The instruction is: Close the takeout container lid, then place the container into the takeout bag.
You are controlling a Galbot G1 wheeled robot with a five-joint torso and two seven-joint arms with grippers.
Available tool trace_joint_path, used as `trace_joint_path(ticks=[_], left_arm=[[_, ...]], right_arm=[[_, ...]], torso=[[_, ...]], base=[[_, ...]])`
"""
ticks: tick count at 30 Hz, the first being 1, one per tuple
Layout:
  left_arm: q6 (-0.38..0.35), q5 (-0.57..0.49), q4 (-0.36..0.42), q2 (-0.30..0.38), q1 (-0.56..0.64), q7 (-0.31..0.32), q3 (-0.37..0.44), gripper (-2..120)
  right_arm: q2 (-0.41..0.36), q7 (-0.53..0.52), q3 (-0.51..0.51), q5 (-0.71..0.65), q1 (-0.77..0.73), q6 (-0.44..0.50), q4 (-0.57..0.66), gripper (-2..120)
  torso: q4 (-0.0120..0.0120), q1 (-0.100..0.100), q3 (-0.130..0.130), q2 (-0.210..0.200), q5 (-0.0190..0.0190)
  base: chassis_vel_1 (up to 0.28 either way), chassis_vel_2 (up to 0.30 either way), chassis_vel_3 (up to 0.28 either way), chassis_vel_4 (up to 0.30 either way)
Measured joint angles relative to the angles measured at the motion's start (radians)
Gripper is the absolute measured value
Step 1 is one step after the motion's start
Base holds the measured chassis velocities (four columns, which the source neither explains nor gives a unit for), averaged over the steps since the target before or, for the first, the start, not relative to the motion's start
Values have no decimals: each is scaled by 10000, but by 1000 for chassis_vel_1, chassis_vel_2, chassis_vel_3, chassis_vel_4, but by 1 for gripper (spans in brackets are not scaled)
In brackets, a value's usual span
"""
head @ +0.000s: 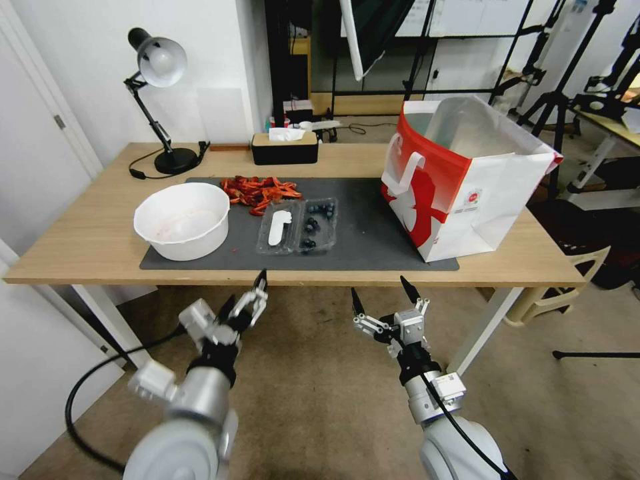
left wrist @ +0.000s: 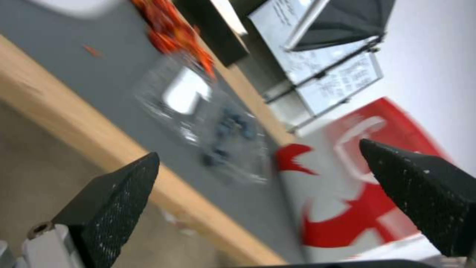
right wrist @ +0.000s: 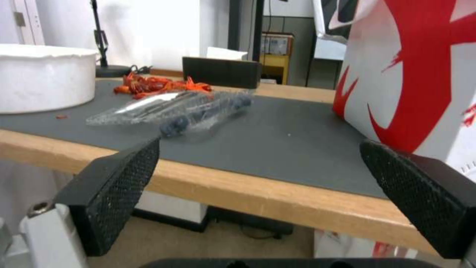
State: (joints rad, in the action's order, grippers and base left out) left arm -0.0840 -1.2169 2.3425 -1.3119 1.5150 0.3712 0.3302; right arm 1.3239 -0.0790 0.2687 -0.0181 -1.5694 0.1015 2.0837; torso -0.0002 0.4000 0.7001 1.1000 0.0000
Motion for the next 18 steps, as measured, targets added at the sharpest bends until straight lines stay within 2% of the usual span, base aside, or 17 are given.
trace_joint_path(ticks=[2,8,9,12,18], left_arm=[[-6,-298,-138,34,-240,14,-39,100],[-95,-1417,-1259,266,-1707,211,-351,100],[-95,-1417,-1259,266,-1707,211,-351,100],[-215,-1661,-1980,261,-2495,467,-616,100],[-324,-1818,-2539,215,-3042,618,-836,100]], right_arm=[[10,5,7,9,-24,0,0,100],[103,35,22,87,-89,-63,68,100],[103,35,22,87,-89,-63,68,100],[218,42,10,186,-79,-91,7,100],[362,69,-29,314,-164,-92,-38,100]], torso=[[1,0,0,0,0],[2,0,0,0,0],[2,0,0,0,0],[2,1,0,-1,0],[2,0,0,-1,1]], base=[[0,0,0,0],[0,0,0,0],[0,0,0,0],[0,0,0,0],[0,0,0,0]])
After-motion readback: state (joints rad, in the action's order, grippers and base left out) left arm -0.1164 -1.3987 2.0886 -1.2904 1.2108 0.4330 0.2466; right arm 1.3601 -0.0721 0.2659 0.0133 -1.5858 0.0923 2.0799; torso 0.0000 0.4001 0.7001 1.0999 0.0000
